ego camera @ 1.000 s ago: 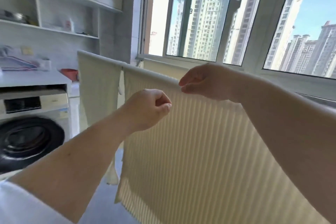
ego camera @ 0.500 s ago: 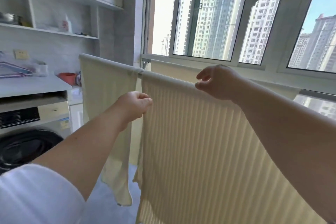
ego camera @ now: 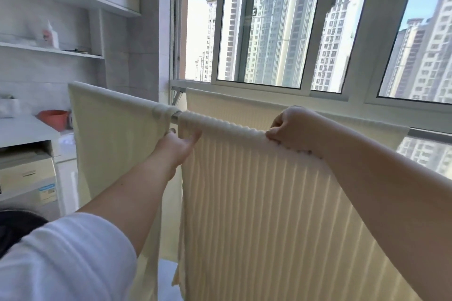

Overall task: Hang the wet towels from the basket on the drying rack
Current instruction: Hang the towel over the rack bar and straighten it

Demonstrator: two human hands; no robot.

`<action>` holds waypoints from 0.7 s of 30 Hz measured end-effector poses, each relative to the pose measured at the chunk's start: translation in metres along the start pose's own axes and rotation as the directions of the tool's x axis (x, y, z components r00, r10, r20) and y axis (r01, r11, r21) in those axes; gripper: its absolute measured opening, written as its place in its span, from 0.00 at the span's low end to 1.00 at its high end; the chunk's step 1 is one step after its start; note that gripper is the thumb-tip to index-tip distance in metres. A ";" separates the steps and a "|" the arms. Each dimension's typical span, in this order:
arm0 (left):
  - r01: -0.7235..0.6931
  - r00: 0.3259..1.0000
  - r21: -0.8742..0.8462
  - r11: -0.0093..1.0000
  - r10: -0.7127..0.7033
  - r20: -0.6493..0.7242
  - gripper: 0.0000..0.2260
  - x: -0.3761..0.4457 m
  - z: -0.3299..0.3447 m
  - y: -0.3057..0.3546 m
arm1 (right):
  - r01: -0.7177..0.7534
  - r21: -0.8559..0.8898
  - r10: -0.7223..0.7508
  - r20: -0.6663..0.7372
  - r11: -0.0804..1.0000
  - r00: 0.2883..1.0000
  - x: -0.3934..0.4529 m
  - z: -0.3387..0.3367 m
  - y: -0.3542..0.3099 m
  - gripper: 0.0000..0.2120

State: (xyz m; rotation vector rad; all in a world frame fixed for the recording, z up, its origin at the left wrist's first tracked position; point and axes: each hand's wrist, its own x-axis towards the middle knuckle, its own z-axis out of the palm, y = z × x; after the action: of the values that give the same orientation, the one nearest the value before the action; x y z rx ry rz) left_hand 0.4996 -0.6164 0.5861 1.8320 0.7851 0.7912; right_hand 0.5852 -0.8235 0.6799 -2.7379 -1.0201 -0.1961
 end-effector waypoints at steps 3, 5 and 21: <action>-0.047 0.996 -0.078 0.996 0.052 0.073 0.28 0.021 -0.003 -0.005 | -0.062 0.075 0.066 -0.064 0.995 0.996 0.005 0.003 -0.004 0.12; -0.123 0.984 -0.095 0.988 0.134 0.115 0.20 0.030 -0.005 -0.006 | -0.091 0.057 0.096 -0.084 0.994 0.992 0.007 0.005 -0.007 0.13; -0.525 0.844 0.465 0.713 0.508 0.173 0.19 0.102 -0.043 0.026 | -0.130 -0.001 0.125 -0.259 0.991 0.958 0.048 0.032 -0.069 0.15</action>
State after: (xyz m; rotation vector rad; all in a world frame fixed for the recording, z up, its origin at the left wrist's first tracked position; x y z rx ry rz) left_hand 0.5296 -0.5227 0.6430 2.5976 0.4653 0.9642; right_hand 0.5772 -0.7348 0.6690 -2.6904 -0.7722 -0.5277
